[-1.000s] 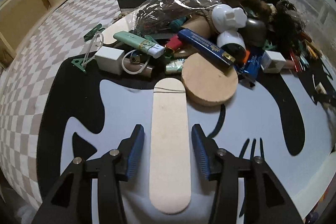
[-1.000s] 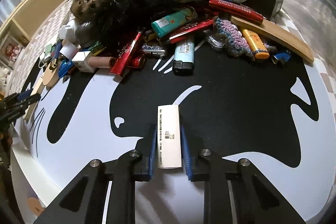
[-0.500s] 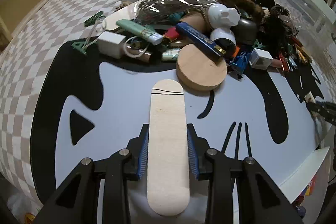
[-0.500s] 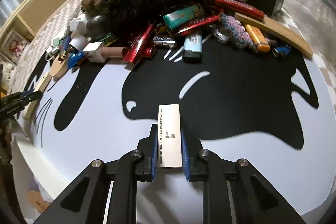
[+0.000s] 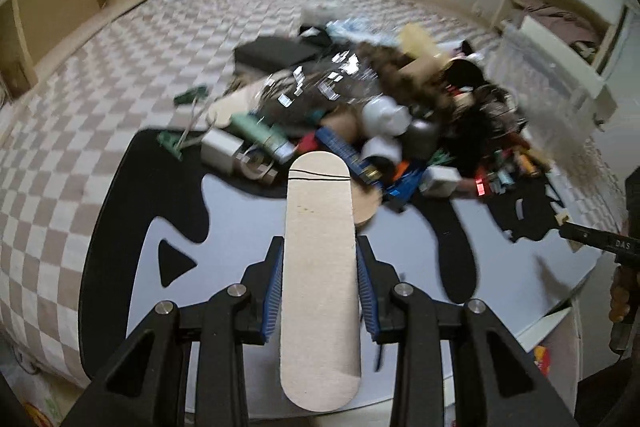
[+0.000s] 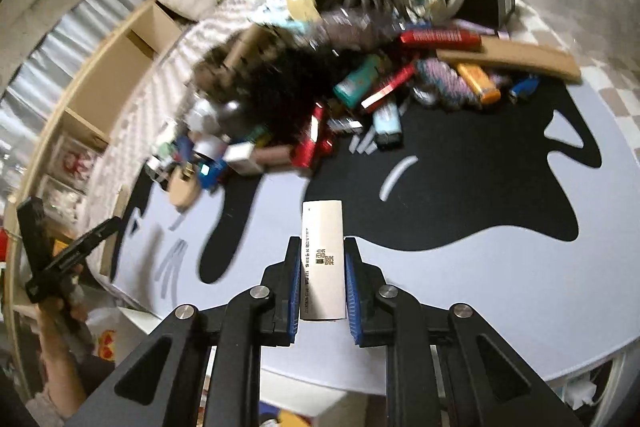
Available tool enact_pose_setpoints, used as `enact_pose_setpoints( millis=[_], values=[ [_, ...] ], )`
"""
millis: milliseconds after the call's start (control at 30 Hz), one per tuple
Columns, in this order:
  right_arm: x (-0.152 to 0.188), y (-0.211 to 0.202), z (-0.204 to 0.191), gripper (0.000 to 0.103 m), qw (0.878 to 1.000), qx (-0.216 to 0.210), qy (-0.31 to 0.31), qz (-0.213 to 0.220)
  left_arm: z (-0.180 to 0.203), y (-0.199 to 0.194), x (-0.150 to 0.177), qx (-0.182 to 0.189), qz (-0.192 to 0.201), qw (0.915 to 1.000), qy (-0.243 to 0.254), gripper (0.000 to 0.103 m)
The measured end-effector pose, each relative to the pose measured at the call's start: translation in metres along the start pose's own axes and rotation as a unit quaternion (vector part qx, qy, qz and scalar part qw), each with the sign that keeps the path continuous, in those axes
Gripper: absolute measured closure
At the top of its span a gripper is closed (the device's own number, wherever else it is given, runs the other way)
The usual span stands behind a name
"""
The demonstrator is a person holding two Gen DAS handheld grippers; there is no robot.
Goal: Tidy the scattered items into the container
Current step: 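Carry the white box and wooden paddle over the open storage box with both grippers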
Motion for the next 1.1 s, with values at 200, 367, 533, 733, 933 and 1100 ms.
enact_pose_setpoints(
  millis=[200,367,533,733,933,1100],
  values=[
    [-0.001,-0.012,-0.024,0.083,1.000,-0.022,-0.012,0.009,0.021,-0.020,-0.009,0.017,0.022,0.9993,0.024,0.070],
    [0.008,-0.022,-0.041,0.083,0.999,-0.032,-0.033,0.009,0.035,-0.034,-0.008,0.026,0.032,0.9982,0.042,0.070],
    [0.021,-0.025,-0.060,0.083,0.998,-0.037,-0.058,0.004,0.042,-0.040,0.004,0.029,0.025,0.9980,0.050,0.070],
    [0.044,-0.021,-0.078,0.083,0.995,-0.041,-0.087,-0.013,0.044,-0.041,0.023,0.022,0.011,0.9982,0.054,0.070],
    [0.071,-0.020,-0.081,0.083,0.995,-0.040,-0.091,-0.031,0.053,-0.046,0.038,0.020,0.011,0.9977,0.064,0.070],
    [0.100,-0.023,-0.079,0.083,0.993,-0.028,-0.109,-0.042,0.060,-0.049,0.057,0.026,0.001,0.9972,0.070,0.070]
  ],
)
Point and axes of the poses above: each gripper's, at about its wrist camera, not at the fingertips, and y roughly the way its jaws point, z to its right, x to its underside, the point moved 10 cm from there along y, roughly the way its jaws point, and after that the axes turned 2 degrees about z, right-handed, at the moved point
